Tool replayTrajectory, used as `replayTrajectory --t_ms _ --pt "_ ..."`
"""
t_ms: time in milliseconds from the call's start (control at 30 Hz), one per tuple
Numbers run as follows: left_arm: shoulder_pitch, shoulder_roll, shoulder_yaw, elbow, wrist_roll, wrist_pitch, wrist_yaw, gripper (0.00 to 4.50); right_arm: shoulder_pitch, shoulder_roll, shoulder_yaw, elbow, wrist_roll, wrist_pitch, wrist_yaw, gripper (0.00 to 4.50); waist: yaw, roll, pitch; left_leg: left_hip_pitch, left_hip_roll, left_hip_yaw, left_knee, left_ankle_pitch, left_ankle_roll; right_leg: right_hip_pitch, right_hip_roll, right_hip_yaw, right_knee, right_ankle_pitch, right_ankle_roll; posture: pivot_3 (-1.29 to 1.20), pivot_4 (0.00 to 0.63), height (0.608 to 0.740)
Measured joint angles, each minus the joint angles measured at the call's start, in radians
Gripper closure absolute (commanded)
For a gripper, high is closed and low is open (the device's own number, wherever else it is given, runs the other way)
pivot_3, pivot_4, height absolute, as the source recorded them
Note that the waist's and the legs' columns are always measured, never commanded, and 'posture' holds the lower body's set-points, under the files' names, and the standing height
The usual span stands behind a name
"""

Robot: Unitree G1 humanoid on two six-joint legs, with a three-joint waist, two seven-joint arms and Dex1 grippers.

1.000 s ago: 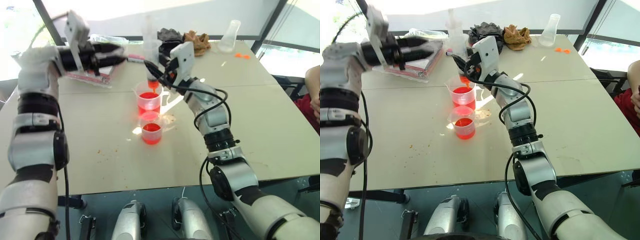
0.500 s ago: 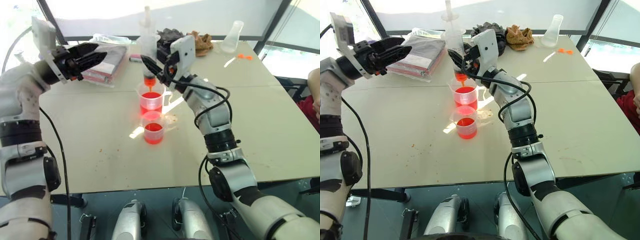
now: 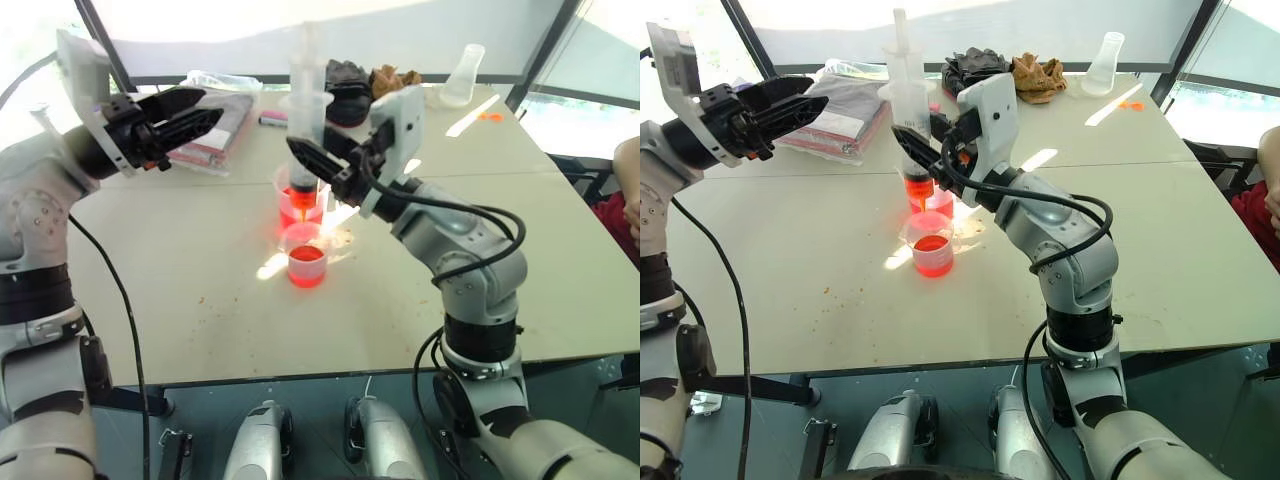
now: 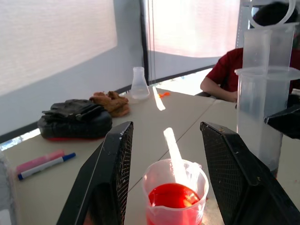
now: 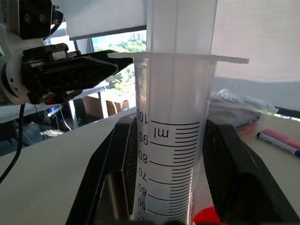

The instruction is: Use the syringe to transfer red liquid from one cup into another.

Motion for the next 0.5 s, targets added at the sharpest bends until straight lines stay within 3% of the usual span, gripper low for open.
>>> replayTrajectory --t_ms 167,500 --pt "-0.091 -0.028 -0.058 0.004 -0.019 -0.002 -0.026 2.11 0.030 -0.006 0.021 -0.001 0.007 0.008 -0.008 3.04 0.002 0.000 0.000 0.000 -0.001 0.000 0.000 0.000 0.000 0.000 0.000 0.000 -0.001 0.000 0.000 0.00 0.150 0.740" --pt "-0.252 -0.147 -0.193 0.201 0.034 -0.122 -0.145 2.11 0.052 -0.039 0.036 0.000 0.007 0.006 -0.009 3.04 -0.001 0.000 0.000 0.000 -0.002 0.000 0.000 0.000 0.000 0.000 0.001 0.000 0.000 0.000 0.000 0.00 0.150 0.740"
